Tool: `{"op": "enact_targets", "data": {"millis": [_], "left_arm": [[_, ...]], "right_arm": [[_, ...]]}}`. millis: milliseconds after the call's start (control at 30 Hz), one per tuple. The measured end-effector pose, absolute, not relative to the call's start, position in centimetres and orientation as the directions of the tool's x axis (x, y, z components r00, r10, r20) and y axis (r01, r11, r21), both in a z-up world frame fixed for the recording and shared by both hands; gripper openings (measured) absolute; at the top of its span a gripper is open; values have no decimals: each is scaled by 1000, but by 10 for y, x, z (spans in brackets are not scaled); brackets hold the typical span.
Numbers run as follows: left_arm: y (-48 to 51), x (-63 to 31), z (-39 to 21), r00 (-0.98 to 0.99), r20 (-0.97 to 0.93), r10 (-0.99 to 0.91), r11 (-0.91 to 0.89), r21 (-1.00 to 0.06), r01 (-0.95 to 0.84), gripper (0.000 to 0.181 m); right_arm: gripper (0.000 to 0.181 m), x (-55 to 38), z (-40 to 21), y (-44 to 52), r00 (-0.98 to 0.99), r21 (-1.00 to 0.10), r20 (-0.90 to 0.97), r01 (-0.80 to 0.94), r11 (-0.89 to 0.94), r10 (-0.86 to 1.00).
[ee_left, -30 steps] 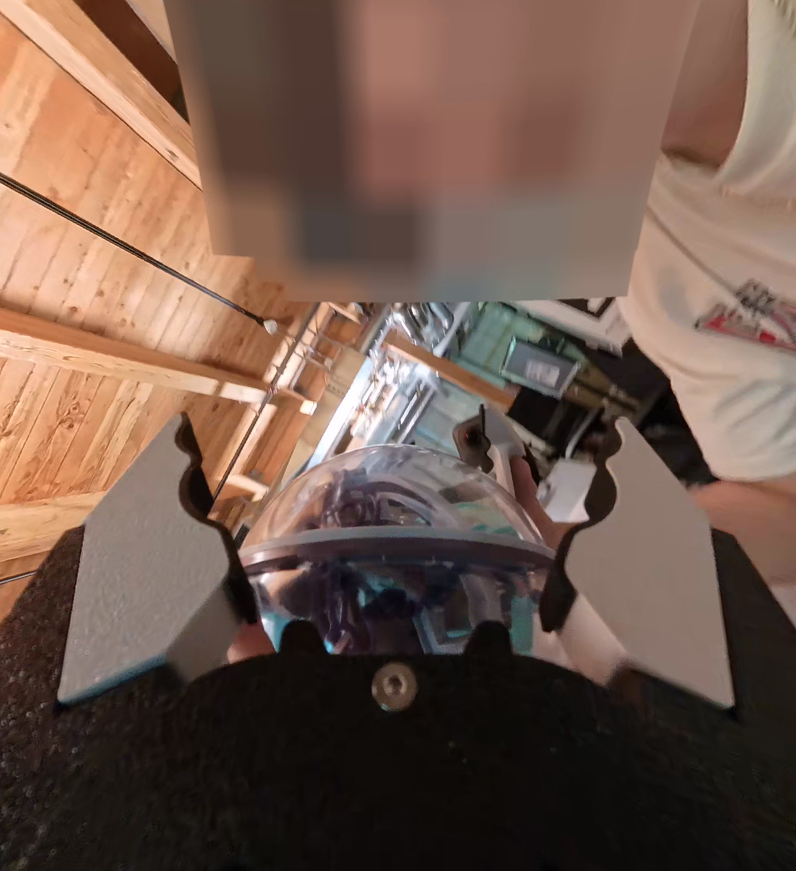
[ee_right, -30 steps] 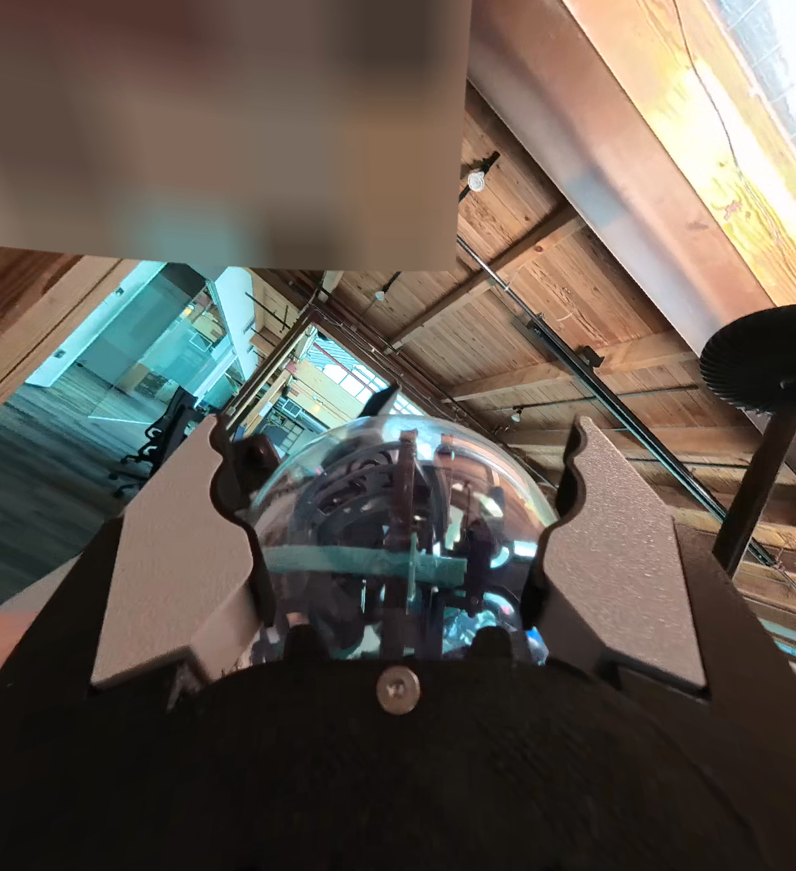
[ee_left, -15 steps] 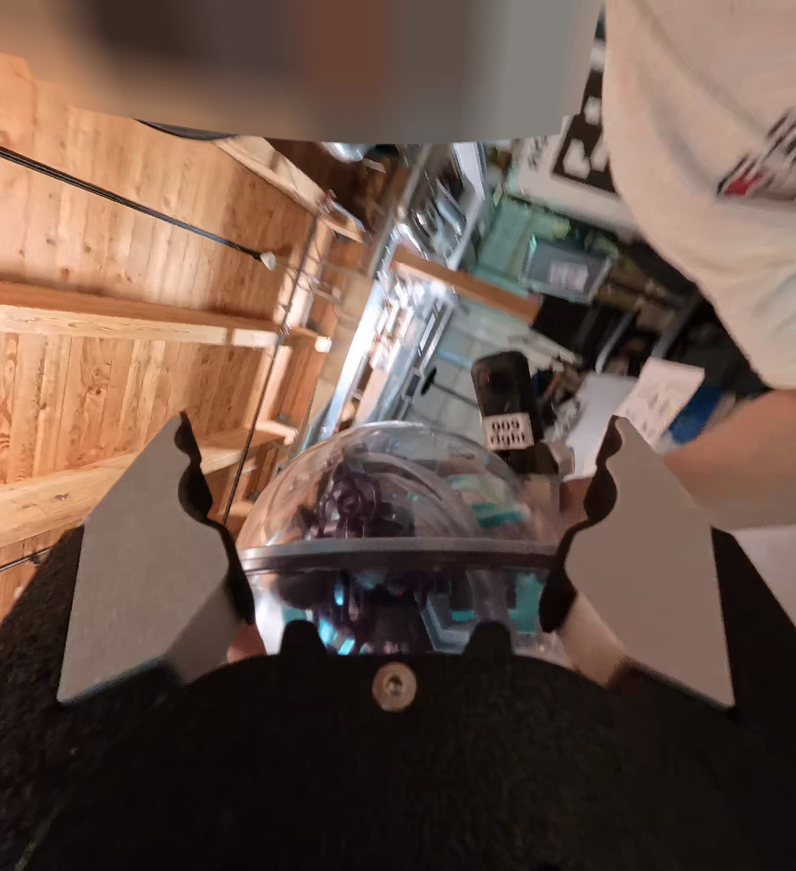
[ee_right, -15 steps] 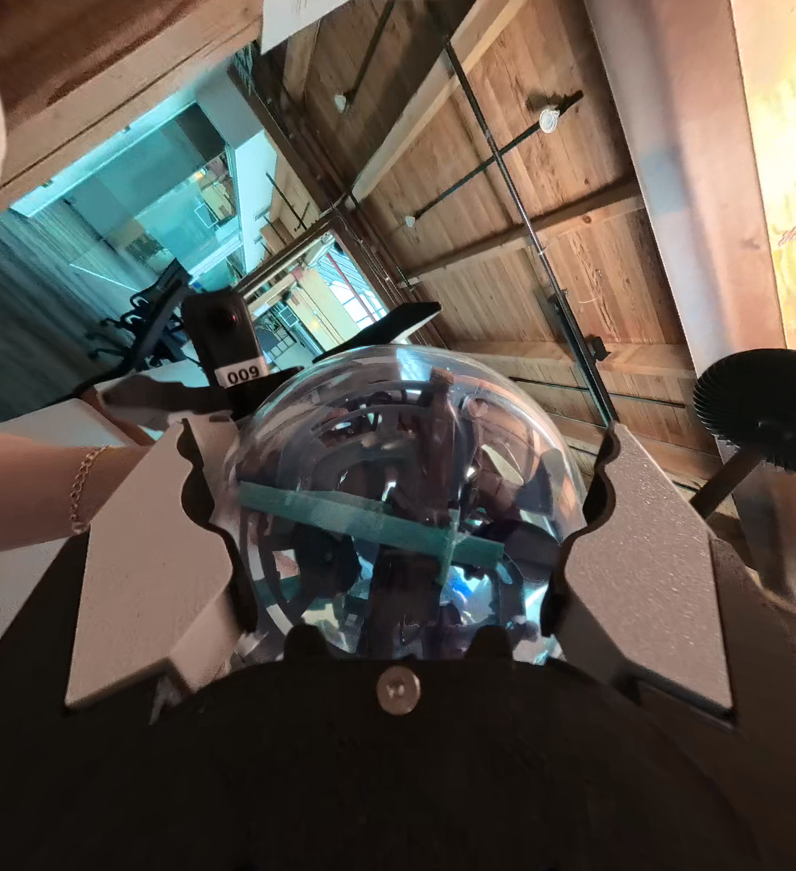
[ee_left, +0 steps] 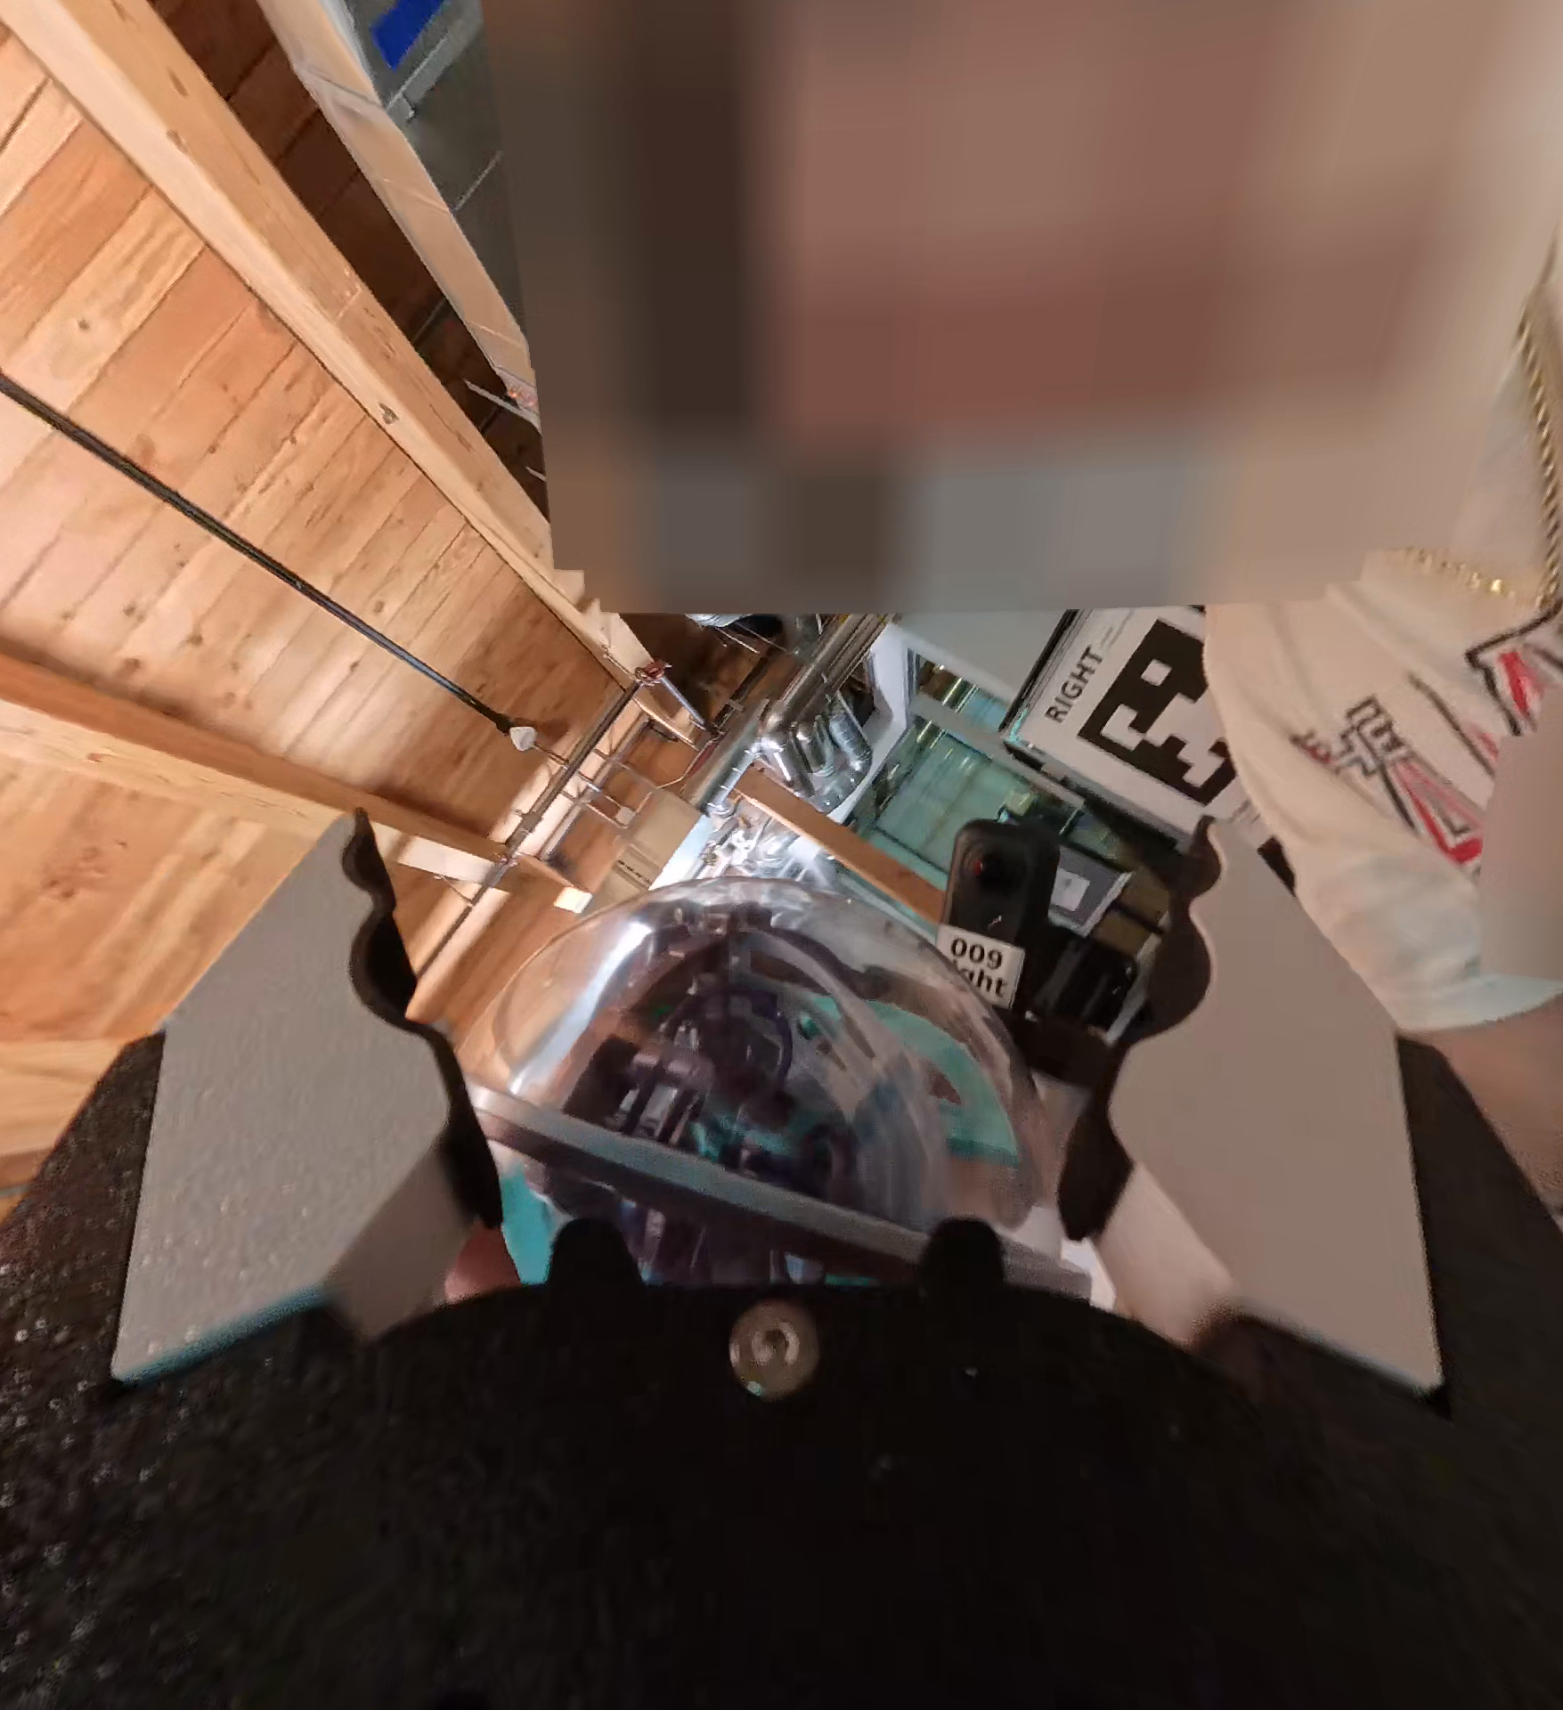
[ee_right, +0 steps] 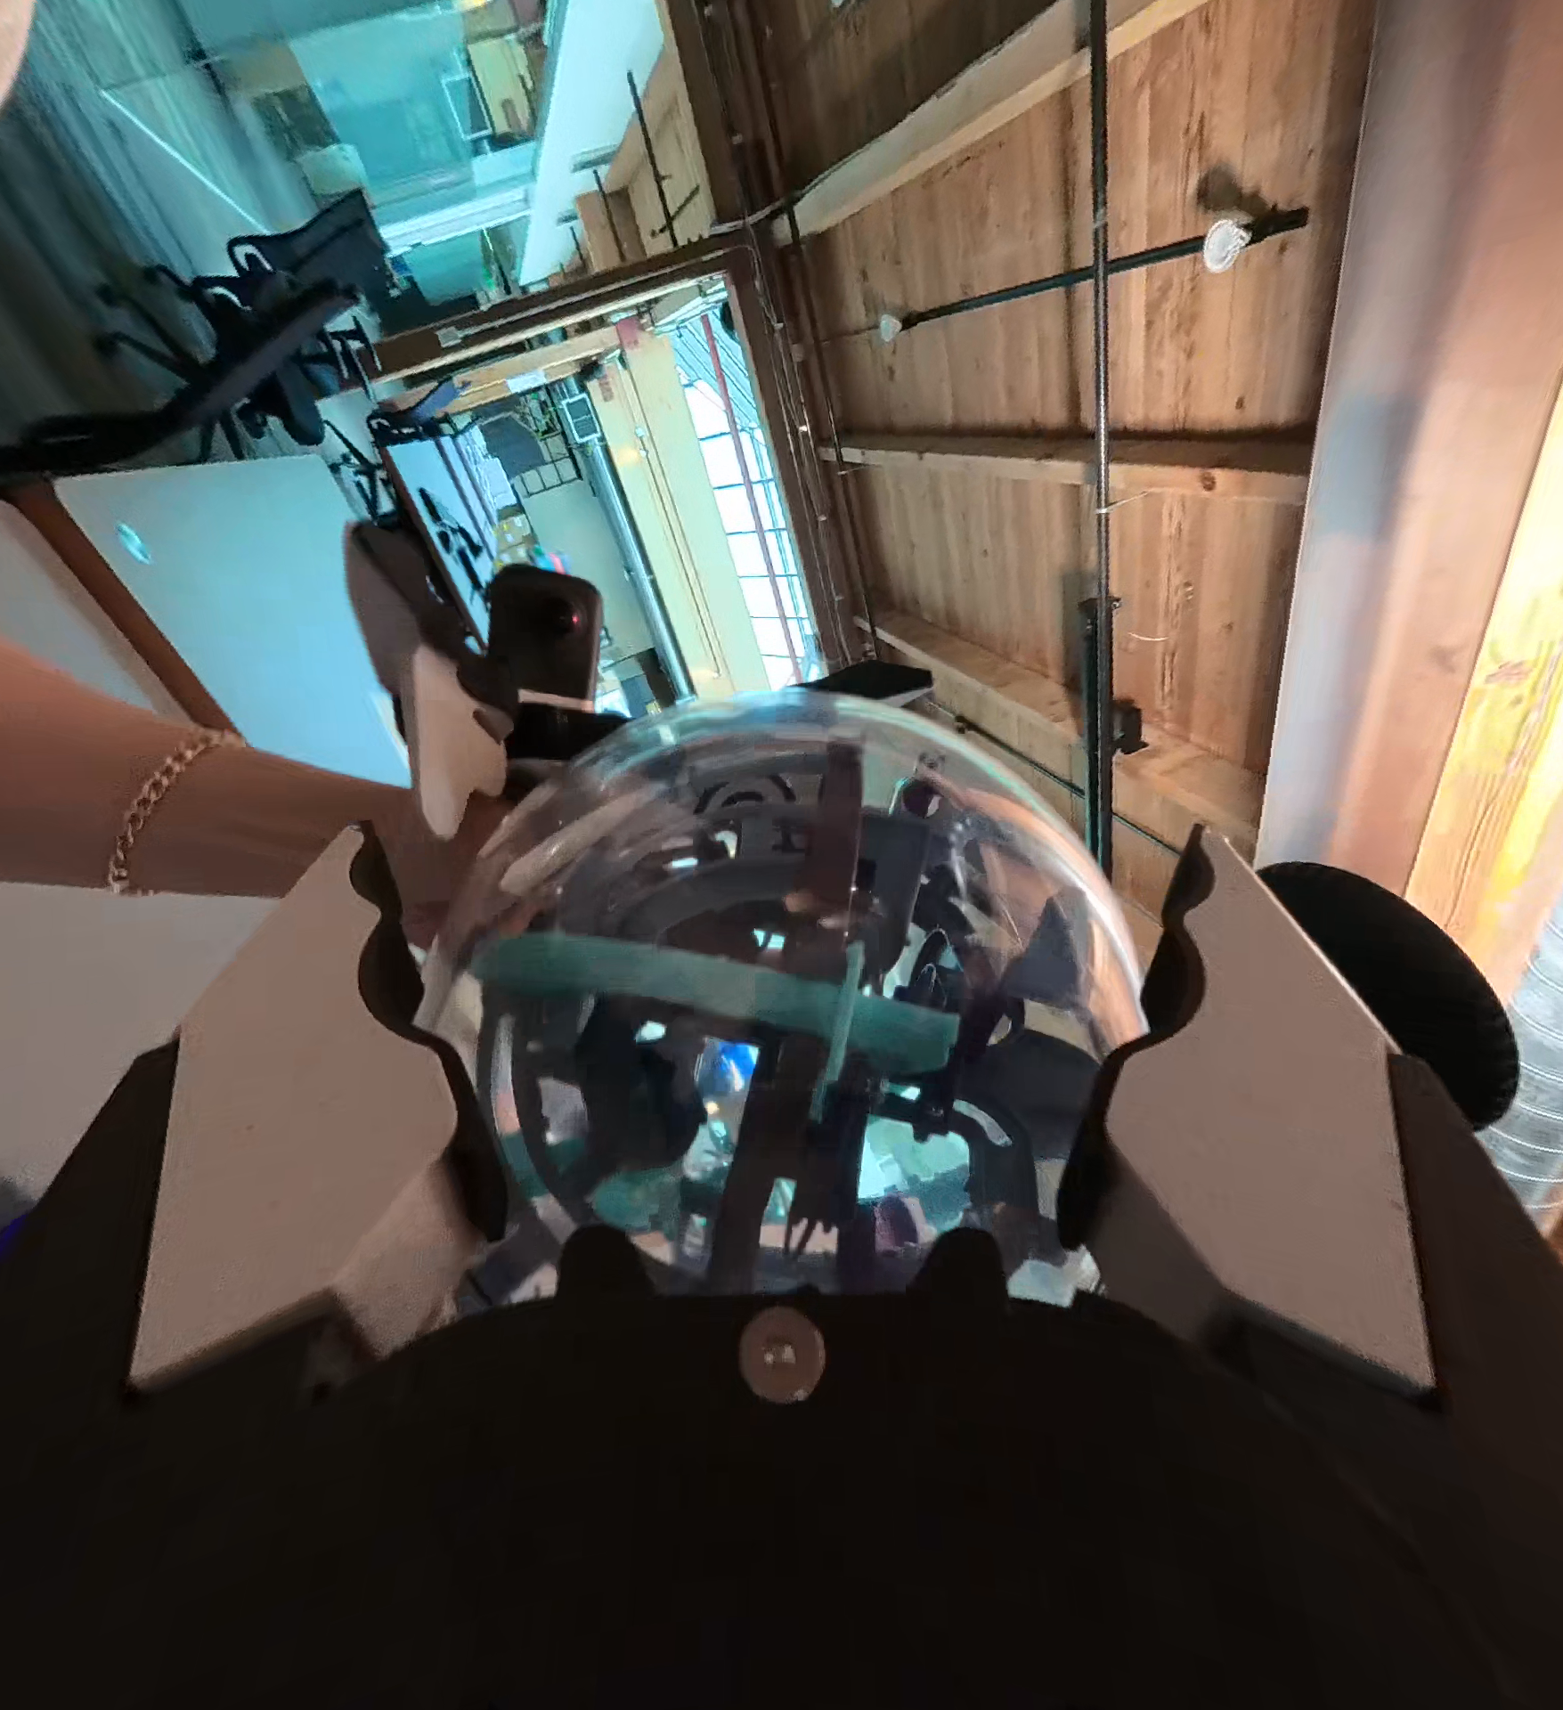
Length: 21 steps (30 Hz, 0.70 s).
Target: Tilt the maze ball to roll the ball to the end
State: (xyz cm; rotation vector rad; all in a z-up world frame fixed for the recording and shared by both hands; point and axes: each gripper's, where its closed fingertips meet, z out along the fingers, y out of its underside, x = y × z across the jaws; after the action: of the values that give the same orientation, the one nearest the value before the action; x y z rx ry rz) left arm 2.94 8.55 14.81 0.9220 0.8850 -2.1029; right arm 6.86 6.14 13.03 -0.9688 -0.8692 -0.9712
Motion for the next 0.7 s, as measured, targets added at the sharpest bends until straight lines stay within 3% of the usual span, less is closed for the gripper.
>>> {"op": "enact_targets", "data": {"millis": [133, 233, 367, 533, 700], "left_arm": [[103, 20, 137, -667, -708, -232, -670, -381, 638, 158], [124, 13, 132, -753, -629, -194, -755, -394, 524, 144], [130, 8, 124, -763, -610, -213, -749, -400, 529, 127], [119, 9, 119, -712, -648, -270, -689, -387, 613, 154], [123, 7, 122, -721, -641, -264, -733, -353, 582, 158]], "right_arm": [[158, 64, 106, 64, 297, -246, 925, 943, 222, -238], [157, 54, 90, 69, 283, -235, 934, 946, 223, -217], [157, 50, 78, 77, 282, -231, 932, 946, 227, -226], [158, 51, 77, 77, 274, -225, 932, 951, 214, -237], [158, 49, 79, 73, 260, -218, 937, 957, 193, -232]]}}
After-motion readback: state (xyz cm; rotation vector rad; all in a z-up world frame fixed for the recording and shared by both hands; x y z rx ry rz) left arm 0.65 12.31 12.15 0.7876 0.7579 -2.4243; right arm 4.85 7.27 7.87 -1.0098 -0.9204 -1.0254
